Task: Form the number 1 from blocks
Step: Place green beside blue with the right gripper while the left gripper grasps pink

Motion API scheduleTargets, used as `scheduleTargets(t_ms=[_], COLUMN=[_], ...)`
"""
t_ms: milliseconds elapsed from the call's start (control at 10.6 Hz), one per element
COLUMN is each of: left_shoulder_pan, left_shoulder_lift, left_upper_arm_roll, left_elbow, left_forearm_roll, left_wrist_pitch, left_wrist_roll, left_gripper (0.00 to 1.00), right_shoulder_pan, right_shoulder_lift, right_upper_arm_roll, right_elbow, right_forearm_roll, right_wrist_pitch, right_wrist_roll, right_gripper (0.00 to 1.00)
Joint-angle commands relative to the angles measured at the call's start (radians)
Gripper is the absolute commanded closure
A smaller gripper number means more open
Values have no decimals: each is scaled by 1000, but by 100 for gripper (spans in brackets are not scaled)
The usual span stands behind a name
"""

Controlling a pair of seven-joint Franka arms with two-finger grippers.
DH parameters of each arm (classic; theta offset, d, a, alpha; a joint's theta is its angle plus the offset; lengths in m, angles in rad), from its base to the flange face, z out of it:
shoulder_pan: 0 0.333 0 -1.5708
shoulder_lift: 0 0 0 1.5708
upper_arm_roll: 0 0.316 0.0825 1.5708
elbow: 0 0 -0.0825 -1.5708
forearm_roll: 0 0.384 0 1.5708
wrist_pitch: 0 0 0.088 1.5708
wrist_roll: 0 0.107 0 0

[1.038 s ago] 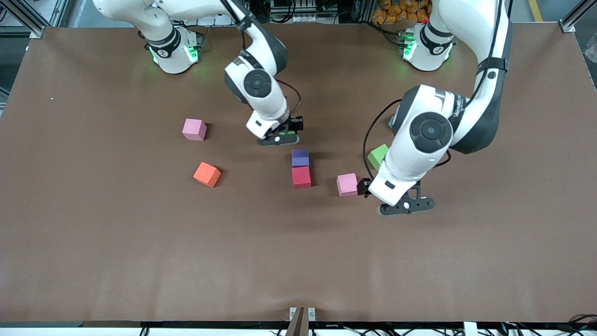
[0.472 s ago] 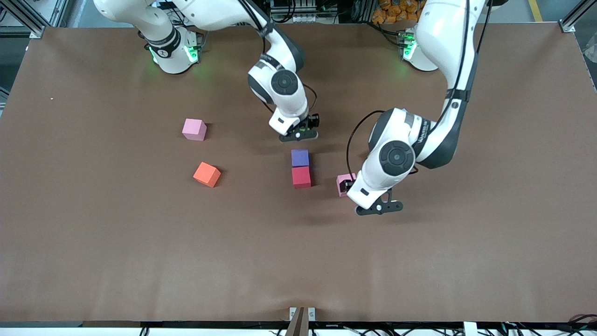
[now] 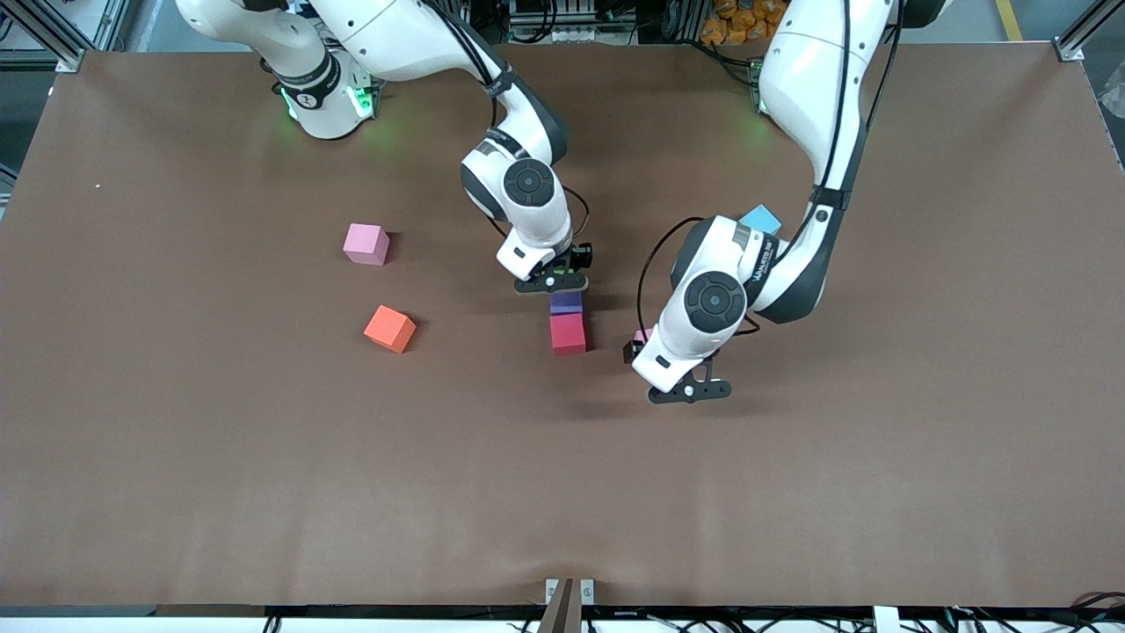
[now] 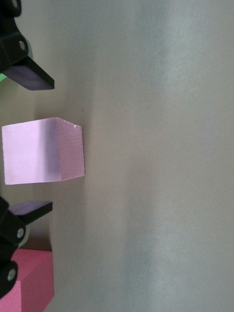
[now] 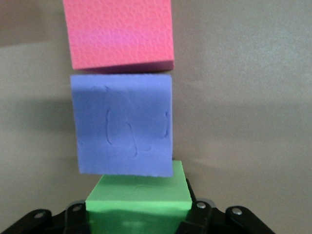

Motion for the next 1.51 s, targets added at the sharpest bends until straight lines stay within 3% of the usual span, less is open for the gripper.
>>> scheduleTargets(t_ms=[0, 377, 472, 566, 755, 849, 943, 1038, 1132, 1415], left_shoulder_pan=[-6, -6, -6, -6, -6, -6, -6, -5, -6, -11], left_shoulder_lift=[-10, 1, 12, 15, 15, 15, 13, 6, -16, -132], left_upper_arm_roll=[-5, -16, -16, -22, -25, -26, -28, -45, -56, -112], left_elbow=[-67, -91, -96, -96, -96, -96, -96, -96, -96, -117], left_forearm_roll=[-25, -25, -25, -25, -25, -23, -23, -23, -20, 3], left_wrist_pitch=[62, 119, 132, 140, 140, 140, 140, 140, 134, 35], left_wrist_roll=[1, 1, 1, 1, 8, 10, 13, 12, -1, -88], left_gripper=[0, 0, 0, 0, 0, 12, 34, 70, 100, 100], right_shoulder_pan=[-5, -5, -2, 4, 5, -1, -5, -20, -49, -203], right_shoulder_lift=[39, 48, 53, 51, 31, 7, -31, -77, -132, -261], right_upper_arm_roll=[-1, -4, -6, -7, -7, -7, -7, -6, -4, 2], right_elbow=[50, 64, 72, 70, 69, 66, 56, 47, 46, 18], right_forearm_roll=[-21, -18, -15, -19, -18, -18, -16, -16, -16, -16], right_wrist_pitch=[11, 11, 11, 13, 5, -4, -10, -39, -99, -228], right_wrist_roll=[22, 25, 28, 28, 33, 49, 68, 80, 80, -5], right_gripper=[100, 100, 76, 1, 0, 0, 0, 0, 0, 0])
